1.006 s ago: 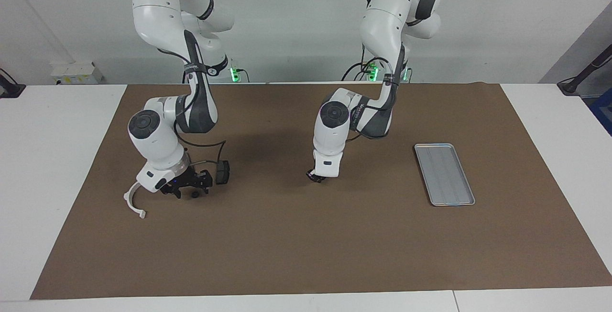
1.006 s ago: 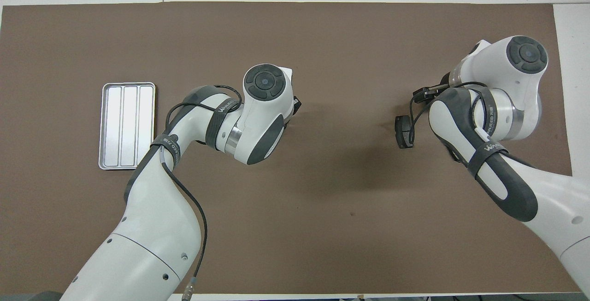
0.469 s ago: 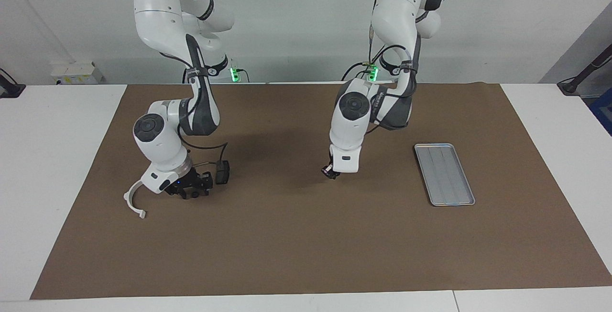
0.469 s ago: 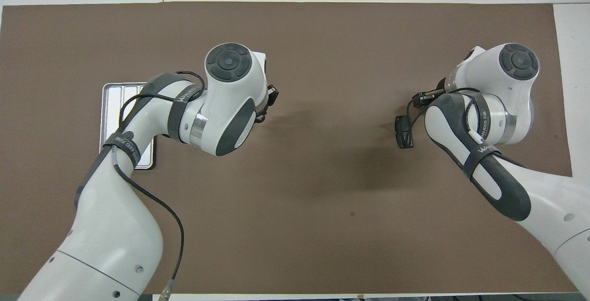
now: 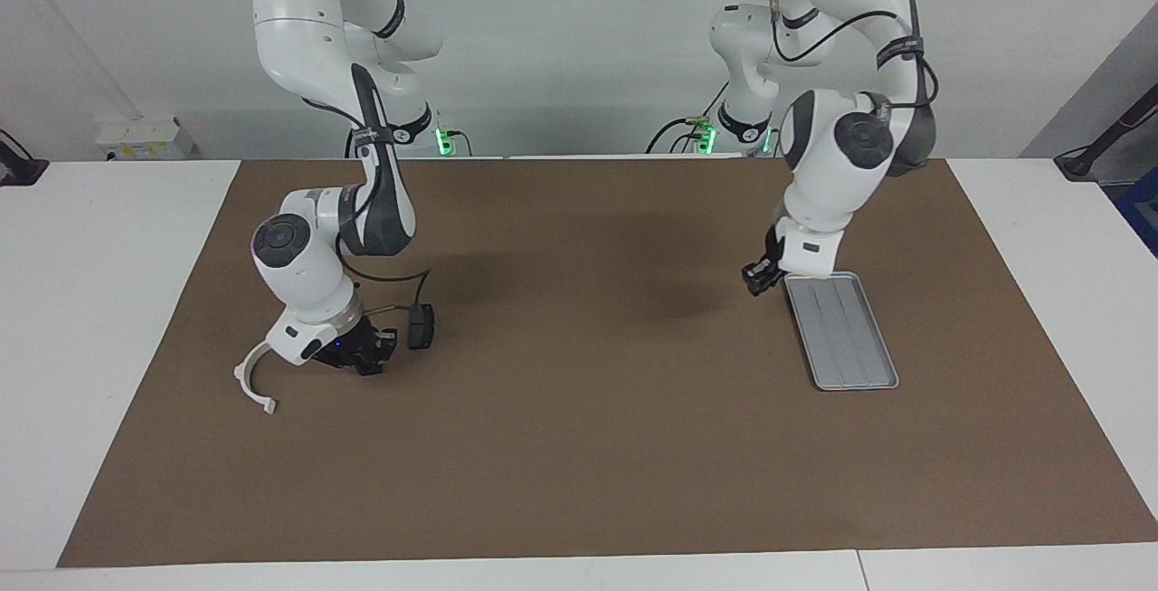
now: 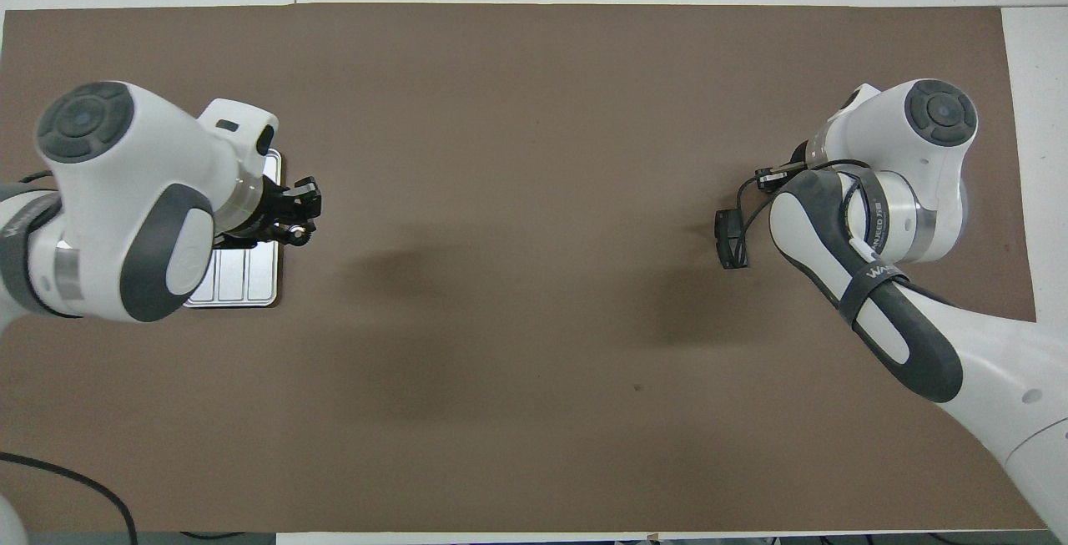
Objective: Pick bearing gear from pile to tray
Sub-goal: 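Lower the ring into the silver tray and open the left gripper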
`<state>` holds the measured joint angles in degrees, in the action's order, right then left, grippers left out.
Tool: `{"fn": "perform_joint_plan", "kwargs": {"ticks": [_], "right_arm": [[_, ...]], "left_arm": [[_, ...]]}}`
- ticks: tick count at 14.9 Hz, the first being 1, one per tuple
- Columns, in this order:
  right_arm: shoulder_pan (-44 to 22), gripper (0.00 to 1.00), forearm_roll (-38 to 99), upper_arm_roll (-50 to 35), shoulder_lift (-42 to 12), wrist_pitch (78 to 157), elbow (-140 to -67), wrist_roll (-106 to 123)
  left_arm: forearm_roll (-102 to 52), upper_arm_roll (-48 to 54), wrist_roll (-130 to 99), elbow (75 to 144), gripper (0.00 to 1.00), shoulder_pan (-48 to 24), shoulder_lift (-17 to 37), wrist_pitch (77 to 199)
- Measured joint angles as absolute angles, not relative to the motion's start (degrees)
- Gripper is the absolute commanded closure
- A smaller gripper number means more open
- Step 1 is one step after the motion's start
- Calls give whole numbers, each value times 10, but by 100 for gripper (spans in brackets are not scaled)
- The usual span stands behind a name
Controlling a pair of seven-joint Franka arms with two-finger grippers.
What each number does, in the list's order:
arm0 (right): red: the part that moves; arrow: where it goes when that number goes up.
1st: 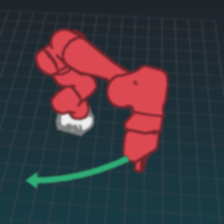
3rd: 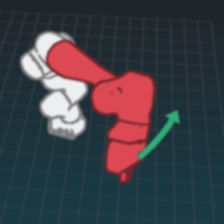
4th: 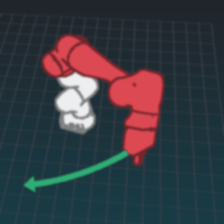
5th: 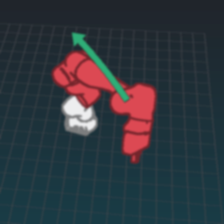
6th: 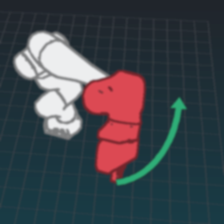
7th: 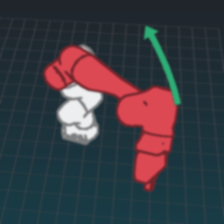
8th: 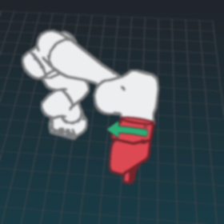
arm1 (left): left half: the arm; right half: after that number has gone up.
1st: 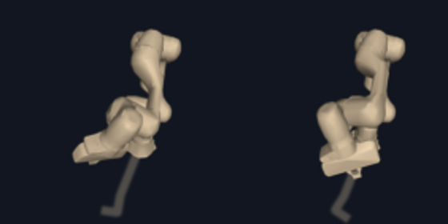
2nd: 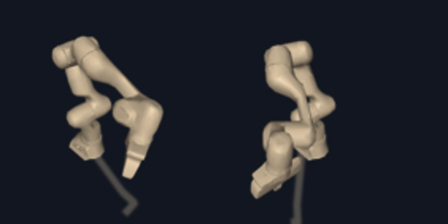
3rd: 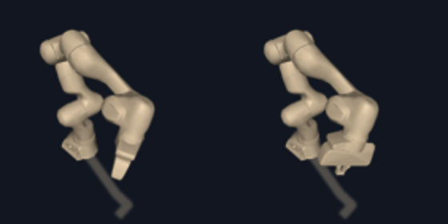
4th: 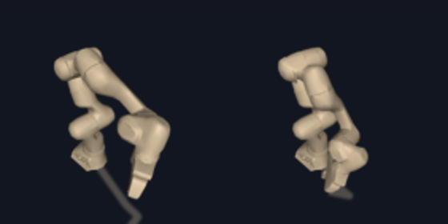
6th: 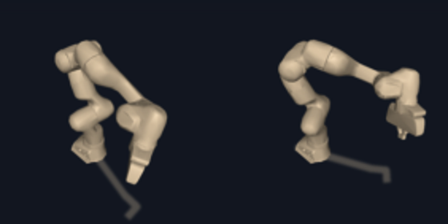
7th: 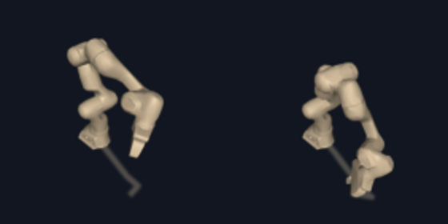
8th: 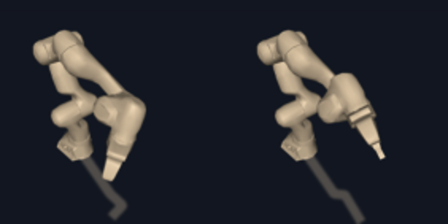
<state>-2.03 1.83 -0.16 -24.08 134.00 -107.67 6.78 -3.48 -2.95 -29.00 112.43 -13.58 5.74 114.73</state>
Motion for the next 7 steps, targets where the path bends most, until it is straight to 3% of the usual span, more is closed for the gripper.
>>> {"fn": "perform_joint_plan", "kwargs": {"ticks": [2, 7], "right_arm": [[-24, 100, 19, -4, -232, 1303, -1054, 57], [-109, 100, 19, -12, -196, 1076, -889, -133]], "left_arm": [[-35, -30, -193, 1141, 100, -90, 50, 1149], [-35, -29, -88, 1194, 100, -42, 54, 1223]]}}
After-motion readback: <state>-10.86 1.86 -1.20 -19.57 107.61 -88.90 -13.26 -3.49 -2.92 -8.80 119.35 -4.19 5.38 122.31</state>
